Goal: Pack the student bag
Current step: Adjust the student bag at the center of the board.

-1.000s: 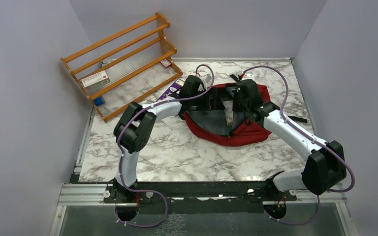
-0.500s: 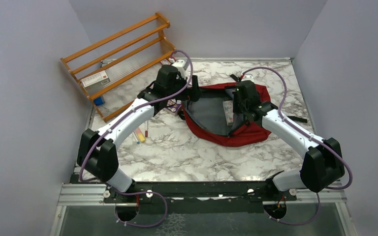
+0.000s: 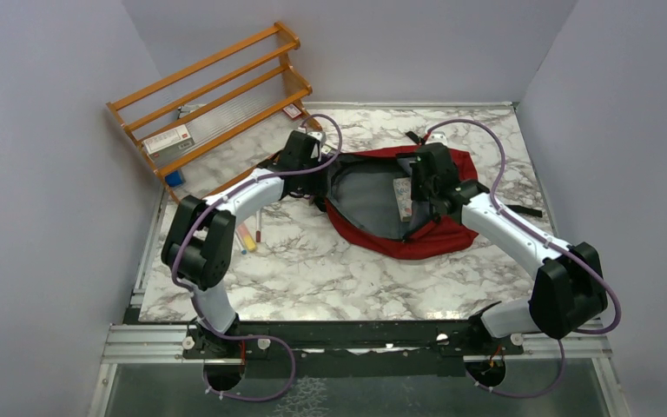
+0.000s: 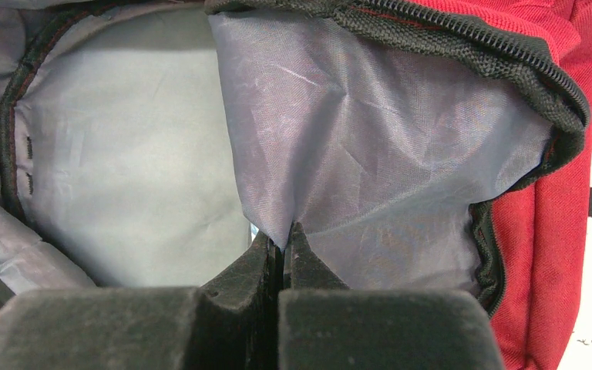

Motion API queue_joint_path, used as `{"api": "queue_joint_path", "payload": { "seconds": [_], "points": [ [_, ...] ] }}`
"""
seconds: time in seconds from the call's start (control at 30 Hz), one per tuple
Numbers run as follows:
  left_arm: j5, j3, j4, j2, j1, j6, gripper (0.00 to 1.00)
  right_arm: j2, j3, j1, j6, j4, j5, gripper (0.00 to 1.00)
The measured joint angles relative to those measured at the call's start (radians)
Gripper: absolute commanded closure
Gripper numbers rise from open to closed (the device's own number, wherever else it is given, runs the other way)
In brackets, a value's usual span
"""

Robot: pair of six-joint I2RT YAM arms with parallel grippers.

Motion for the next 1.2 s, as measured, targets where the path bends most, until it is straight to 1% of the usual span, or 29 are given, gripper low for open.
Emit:
{"api": "queue_joint_path", "payload": {
  "seconds": [0.07, 0.23, 0.37, 0.47, 0.57, 0.7, 0.73, 0.77, 0.9, 1.0, 1.2],
  "points": [
    [0.016, 0.002, -0.002, 0.03, 0.0, 0.003, 0.73, 0.0, -0.005, 0.0, 0.0, 0.0, 0.0, 0.99],
    [0.067, 0.011, -0.006, 0.055, 0.0, -0.009, 0.99, 0.0, -0.013, -0.007, -0.001, -0.001, 0.002, 0.99],
    [0.113, 0.011, -0.005, 0.046, -0.002, -0.014, 1.0, 0.001, -0.014, -0.02, -0.001, -0.003, 0.007, 0.99],
    [0.144, -0.002, -0.006, 0.012, -0.015, -0.025, 1.0, 0.008, -0.014, -0.039, -0.009, -0.008, 0.015, 0.99],
    [0.172, -0.024, -0.006, -0.037, -0.06, -0.04, 1.0, 0.017, -0.013, -0.068, -0.021, -0.016, 0.022, 0.99],
    [0.206, -0.055, -0.005, -0.096, -0.159, -0.067, 1.0, 0.023, 0.0, -0.119, -0.043, -0.039, 0.026, 0.99],
    [0.215, -0.065, -0.005, -0.105, -0.178, -0.075, 0.95, 0.025, 0.007, -0.126, -0.049, -0.051, 0.027, 0.98],
    [0.222, -0.076, -0.005, -0.115, -0.195, -0.081, 0.86, 0.026, 0.015, -0.131, -0.054, -0.062, 0.027, 0.94],
    [0.222, -0.129, -0.01, -0.144, -0.198, -0.106, 0.64, 0.026, 0.028, -0.137, -0.064, -0.092, 0.024, 0.74],
    [0.218, -0.14, -0.02, -0.146, -0.167, -0.123, 0.57, 0.022, 0.028, -0.137, -0.067, -0.119, 0.009, 0.66],
    [0.215, -0.14, -0.02, -0.196, -0.08, -0.142, 0.4, -0.053, 0.029, -0.137, -0.066, -0.168, -0.058, 0.55]
  ]
}}
